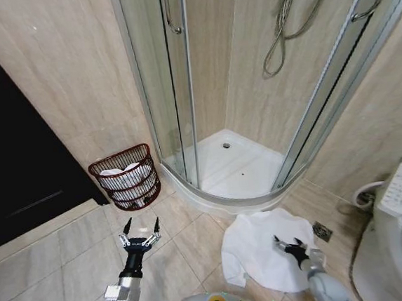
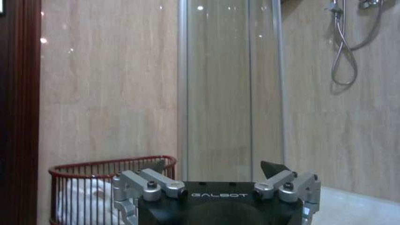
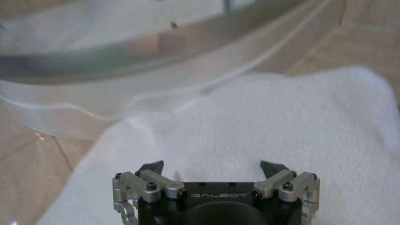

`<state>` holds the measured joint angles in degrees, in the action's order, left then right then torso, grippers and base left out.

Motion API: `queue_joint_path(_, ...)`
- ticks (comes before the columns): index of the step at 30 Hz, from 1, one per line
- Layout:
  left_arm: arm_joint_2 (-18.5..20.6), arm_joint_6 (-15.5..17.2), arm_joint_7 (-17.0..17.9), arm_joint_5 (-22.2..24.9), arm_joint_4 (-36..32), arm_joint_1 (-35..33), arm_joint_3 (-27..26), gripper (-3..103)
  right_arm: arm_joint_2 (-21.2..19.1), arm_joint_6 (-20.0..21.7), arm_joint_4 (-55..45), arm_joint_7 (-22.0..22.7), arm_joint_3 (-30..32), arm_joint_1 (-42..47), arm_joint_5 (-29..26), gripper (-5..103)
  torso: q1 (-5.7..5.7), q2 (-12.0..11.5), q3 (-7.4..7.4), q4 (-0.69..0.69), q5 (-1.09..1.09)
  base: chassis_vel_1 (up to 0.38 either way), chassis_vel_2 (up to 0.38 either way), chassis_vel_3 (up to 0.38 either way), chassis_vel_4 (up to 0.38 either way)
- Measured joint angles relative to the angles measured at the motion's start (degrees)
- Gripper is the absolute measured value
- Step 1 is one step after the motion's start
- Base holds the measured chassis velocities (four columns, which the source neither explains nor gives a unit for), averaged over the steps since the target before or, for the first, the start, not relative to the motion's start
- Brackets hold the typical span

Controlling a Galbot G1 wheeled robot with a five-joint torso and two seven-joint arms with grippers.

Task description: Discard the used towel into the hamper.

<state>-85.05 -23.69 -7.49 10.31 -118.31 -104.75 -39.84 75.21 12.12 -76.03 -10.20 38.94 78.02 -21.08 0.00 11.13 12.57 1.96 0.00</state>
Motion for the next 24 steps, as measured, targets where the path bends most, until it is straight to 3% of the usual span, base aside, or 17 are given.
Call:
queue_joint_path(6, -0.15, 0.10, 0.09, 0.06, -0.42, 0.08, -0.69, 100, 0.26, 3.38, 5.83, 3.96, -0.48, -4.34, 2.60, 100, 0.00, 0.00, 0.00, -0.01, -0.01, 0.000, 0.000, 0.000, 0.000)
queue_joint_path(18, -0.38, 0.93, 0.21, -0.24, -0.78, 0.38, -0.64, 100, -0.42, 2.58, 10.02, 0.37, 0.47, -7.11, 2.19, 103, 0.00, 0.00, 0.00, -0.01, 0.00, 0.000, 0.000, 0.000, 0.000)
queue_joint_path(19, -0.44, 1.00, 0.20, -0.33, -0.79, 0.41, -0.58, 100, -0.56, 2.12, 10.53, -0.41, 0.55, -7.26, 2.08, 95, 0.00, 0.00, 0.00, -0.01, -0.01, 0.000, 0.000, 0.000, 0.000)
queue_joint_path(21, -0.48, 1.14, 0.15, -0.43, -0.79, 0.41, -0.51, 100, -0.62, 1.58, 11.10, -1.06, 0.67, -7.45, 2.02, 95, 0.00, 0.00, 0.00, -0.01, -0.01, 0.000, 0.000, 0.000, 0.000)
queue_joint_path(22, -0.55, 1.22, 0.10, -0.54, -0.80, 0.42, -0.40, 100, -0.65, 1.13, 11.70, -1.70, 0.89, -7.69, 1.98, 88, 0.00, 0.00, 0.00, -0.01, 0.01, 0.000, 0.000, 0.000, 0.000)
queue_joint_path(24, -0.65, 1.27, 0.07, -0.65, -0.80, 0.44, -0.32, 100, -0.73, 0.88, 12.14, -2.22, 1.08, -7.86, 1.94, 88, 0.00, 0.00, 0.00, -0.01, 0.00, 0.000, 0.000, 0.000, 0.000)
